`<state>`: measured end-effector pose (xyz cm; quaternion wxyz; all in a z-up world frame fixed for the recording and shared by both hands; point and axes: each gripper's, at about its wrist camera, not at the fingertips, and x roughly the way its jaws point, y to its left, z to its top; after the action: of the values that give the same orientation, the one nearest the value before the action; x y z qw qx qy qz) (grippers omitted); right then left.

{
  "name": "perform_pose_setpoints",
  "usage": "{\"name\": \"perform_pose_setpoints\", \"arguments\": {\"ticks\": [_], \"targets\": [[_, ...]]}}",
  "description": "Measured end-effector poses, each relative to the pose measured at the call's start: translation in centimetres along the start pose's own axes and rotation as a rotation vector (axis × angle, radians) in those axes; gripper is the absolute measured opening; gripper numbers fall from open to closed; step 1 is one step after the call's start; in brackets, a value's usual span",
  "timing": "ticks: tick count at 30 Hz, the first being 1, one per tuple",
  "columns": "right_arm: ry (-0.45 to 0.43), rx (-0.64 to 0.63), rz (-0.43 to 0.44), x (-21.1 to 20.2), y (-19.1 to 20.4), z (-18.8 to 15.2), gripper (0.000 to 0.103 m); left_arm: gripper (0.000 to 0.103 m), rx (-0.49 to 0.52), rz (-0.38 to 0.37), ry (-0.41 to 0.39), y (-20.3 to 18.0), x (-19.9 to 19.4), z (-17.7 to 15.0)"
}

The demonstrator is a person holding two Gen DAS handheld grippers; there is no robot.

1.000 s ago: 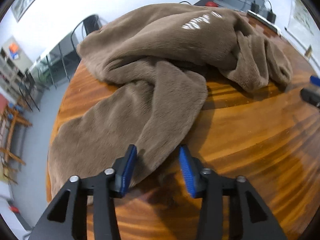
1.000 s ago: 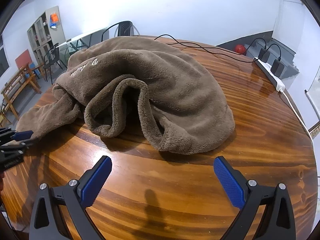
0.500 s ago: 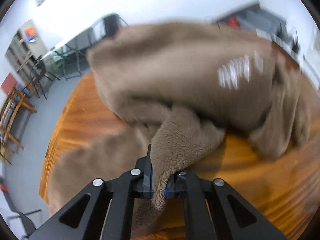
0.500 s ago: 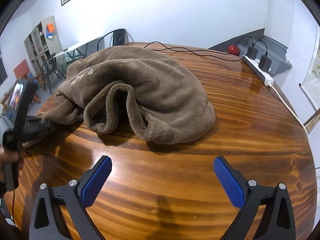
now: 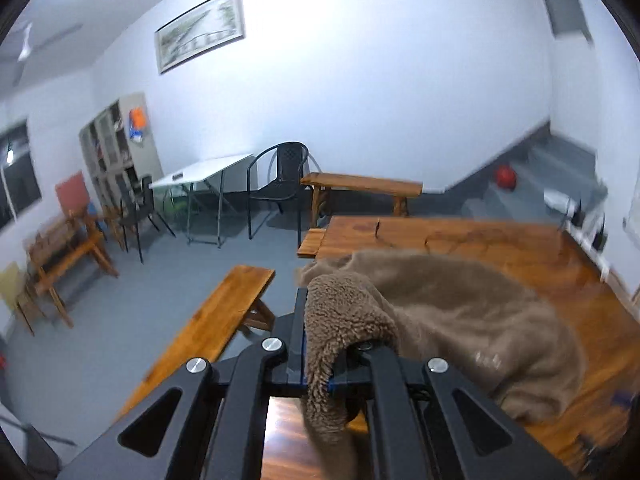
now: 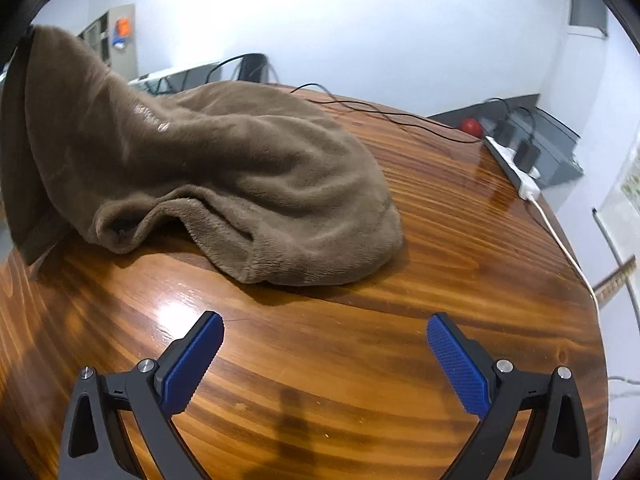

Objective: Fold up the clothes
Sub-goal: 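Grasp another blanket edge with the right gripper while the left gripper holds its edge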

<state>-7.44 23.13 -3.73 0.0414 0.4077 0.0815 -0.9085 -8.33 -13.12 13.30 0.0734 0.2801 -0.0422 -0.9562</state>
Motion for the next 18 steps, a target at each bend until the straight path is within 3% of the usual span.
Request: {"name": "perform_pose_setpoints", "arguments": {"ticks": [6, 12, 18], "targets": [[-0.006, 0.026, 0.023, 0.2, 0.3, 0.2, 0.103, 0.011, 0.118, 0.032, 0.126, -0.3, 3.2, -5.4], [0.001, 0.022, 0.028, 0.0, 0.7, 0.1, 0.103, 0.012, 0.168, 0.155, 0.281, 2.2, 7.3, -11.6], [0.0, 0.004, 0.118, 0.0, 2.6, 0.9, 0.103, 0.025, 0.256, 0.195, 0.324, 3.5, 7.0, -15.2]]}}
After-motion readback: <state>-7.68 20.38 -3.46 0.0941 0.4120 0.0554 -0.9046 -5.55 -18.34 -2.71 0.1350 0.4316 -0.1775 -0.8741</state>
